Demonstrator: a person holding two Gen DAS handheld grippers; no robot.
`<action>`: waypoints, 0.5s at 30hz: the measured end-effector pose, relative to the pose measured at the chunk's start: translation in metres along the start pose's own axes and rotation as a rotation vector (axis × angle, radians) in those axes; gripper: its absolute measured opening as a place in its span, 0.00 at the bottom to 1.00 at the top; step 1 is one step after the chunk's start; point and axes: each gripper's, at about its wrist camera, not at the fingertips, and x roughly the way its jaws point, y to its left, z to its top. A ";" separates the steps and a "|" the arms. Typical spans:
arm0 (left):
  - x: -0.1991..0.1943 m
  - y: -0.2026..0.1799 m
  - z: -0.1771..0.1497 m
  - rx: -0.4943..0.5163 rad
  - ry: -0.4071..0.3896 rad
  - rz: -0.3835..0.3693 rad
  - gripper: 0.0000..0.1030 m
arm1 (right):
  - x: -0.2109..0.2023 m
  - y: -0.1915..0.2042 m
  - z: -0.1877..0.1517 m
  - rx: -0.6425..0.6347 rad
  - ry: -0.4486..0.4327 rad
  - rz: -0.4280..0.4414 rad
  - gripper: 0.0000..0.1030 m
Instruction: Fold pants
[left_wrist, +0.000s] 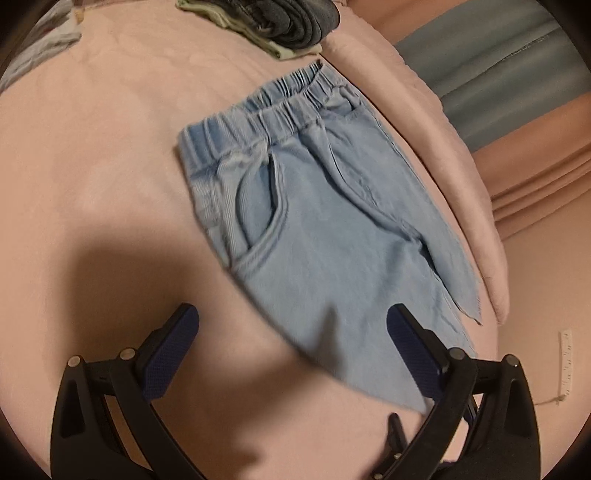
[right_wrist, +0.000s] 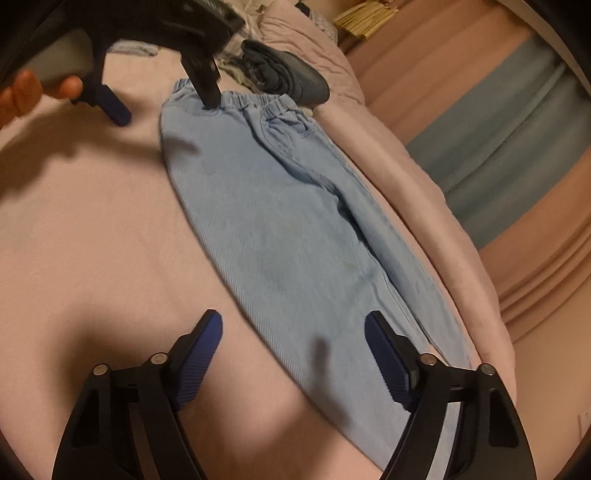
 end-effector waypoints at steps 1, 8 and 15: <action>0.004 0.000 0.004 -0.008 -0.004 0.008 0.98 | 0.003 0.000 0.001 0.009 0.001 0.002 0.63; 0.009 0.020 0.028 -0.070 -0.026 0.053 0.12 | 0.015 0.016 0.011 -0.026 0.003 0.063 0.09; -0.008 0.035 0.021 -0.037 -0.020 -0.004 0.11 | 0.002 0.009 0.007 0.031 0.019 0.157 0.07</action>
